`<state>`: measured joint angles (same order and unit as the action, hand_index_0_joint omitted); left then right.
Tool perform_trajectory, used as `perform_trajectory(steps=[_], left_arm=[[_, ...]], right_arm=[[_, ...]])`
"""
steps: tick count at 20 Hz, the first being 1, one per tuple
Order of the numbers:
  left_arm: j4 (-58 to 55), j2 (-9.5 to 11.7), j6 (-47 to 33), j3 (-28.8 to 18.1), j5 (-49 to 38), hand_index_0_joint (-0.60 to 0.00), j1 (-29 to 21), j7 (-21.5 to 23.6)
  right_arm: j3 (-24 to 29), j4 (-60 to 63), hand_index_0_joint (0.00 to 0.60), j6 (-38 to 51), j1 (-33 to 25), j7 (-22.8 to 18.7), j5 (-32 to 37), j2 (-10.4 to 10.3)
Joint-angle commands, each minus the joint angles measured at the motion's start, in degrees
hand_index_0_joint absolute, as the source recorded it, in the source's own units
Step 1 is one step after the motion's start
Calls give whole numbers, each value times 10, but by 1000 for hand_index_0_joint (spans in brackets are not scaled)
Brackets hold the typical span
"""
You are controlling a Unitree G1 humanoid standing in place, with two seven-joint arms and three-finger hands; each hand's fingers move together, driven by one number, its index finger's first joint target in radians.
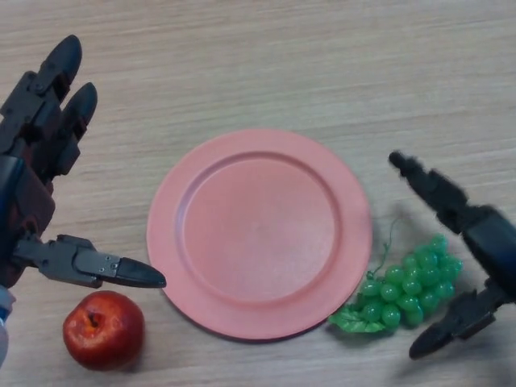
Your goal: Pick up the green grapes and place it on the plate
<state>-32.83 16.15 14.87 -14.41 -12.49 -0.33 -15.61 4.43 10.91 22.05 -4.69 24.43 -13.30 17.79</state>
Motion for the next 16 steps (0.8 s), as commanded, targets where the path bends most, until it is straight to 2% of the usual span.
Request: perform_trajectory(steps=[1, 3, 5, 6, 7, 8, 9, 10, 12, 15, 16], left_arm=[[-38, 19, -82, -29, 0, 0, -13, 4], [-41, 20, -80, -36, -9, 0, -13, 4], [-40, 20, -82, -39, -12, 0, -13, 4], [-37, 20, -86, -40, -12, 0, -12, 5], [-35, 20, -90, -41, -13, 0, -10, 6], [-28, 19, -97, -44, -15, 0, -7, 7], [-28, 20, -96, -44, -14, 0, -8, 8], [-29, 21, -95, -44, -11, 0, -9, 9], [-28, 19, -99, -41, -7, 0, -8, 9], [-29, 18, -100, -38, -6, 0, -7, 10], [-30, 17, -100, -39, -6, 0, -5, 9]], right_arm=[[27, 21, 0, 103, -30, -35, 1, 31], [27, 58, 0, 116, -34, -40, -16, 40], [26, 68, 201, 121, -36, -42, -20, 41], [25, 77, 350, 129, -39, -48, -26, 42], [23, 87, 451, 139, -42, -55, -34, 43], [20, 106, 592, 157, -46, -69, -49, 45], [18, 112, 600, 164, -48, -71, -62, 48], [17, 127, 600, 194, -52, -75, -103, 60], [17, 131, 600, 215, -52, -67, -127, 69], [24, 103, 600, 199, -41, -21, -110, 72], [30, 75, 600, 175, -33, 7, -85, 71]])
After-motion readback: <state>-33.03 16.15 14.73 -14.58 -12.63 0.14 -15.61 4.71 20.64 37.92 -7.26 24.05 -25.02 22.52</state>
